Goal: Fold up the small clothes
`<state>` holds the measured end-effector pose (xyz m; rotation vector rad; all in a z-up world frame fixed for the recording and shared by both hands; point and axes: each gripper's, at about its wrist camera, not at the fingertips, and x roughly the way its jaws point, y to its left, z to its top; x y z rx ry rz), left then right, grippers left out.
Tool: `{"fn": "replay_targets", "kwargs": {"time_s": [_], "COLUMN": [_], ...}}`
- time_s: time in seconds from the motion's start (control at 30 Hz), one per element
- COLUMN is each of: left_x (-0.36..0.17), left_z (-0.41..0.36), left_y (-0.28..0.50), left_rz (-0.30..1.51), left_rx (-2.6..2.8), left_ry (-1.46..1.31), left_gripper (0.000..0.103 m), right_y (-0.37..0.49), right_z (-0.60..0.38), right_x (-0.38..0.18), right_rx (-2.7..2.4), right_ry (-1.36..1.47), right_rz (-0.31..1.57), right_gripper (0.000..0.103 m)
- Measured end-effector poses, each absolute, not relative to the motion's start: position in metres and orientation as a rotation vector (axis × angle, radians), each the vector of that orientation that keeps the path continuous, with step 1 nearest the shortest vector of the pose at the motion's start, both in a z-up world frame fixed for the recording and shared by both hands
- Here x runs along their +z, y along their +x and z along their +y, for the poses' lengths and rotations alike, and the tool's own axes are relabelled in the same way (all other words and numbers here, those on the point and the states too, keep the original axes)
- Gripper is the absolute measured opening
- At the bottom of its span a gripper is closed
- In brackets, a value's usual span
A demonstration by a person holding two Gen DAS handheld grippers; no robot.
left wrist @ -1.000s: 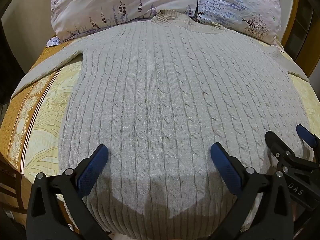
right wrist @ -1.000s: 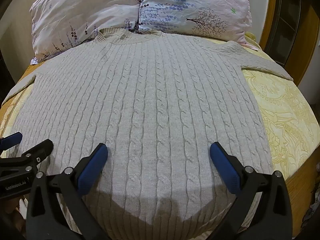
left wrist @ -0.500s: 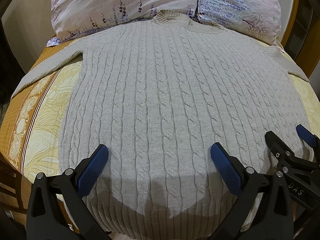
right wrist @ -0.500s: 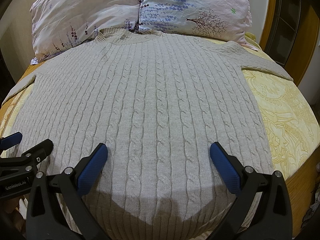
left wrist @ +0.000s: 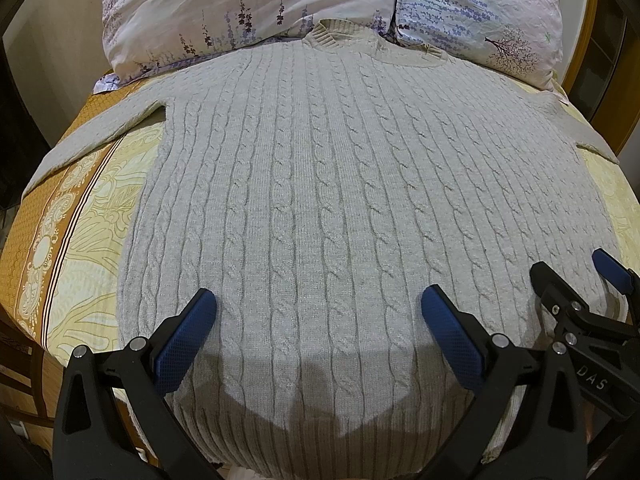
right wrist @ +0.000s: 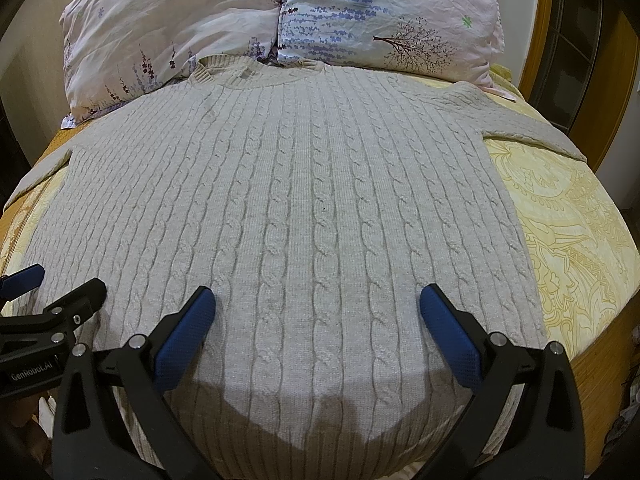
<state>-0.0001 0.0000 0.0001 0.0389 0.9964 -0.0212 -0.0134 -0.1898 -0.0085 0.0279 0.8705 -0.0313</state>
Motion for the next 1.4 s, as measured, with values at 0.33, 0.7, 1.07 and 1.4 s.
{"fn": "replay_targets", "kwargs": {"time_s": [0.33,0.7,1.07,1.4], "left_x": [0.0001,0.0001,0.0000,0.0001], "left_z": [0.0000,0.0000,0.0000,0.0003], "left_y": [-0.0001,-0.0001,-0.0001,-0.0004], "left_rz": [0.997,0.997,0.998,1.002], "left_rx": [-0.021,-0.021,-0.021,-0.020], "left_ry": [0.039,0.039,0.039,0.041], "left_gripper": [0.102,0.102,0.102,0.102], "right_y": [-0.0132,-0.0130,-0.0124,-0.0129], "right_z": [-0.1896,-0.1895,-0.1893,-0.1886], "right_x": [-0.0088,-0.0088,-0.0083,-0.0068], "right_rx": [-0.031,-0.031,-0.029,-0.019], "right_ry": [0.028,0.028,0.027,0.022], "right_rz": [0.871,0.873,0.874,0.875], "right_gripper": [0.101,0.101,0.101,0.101]}}
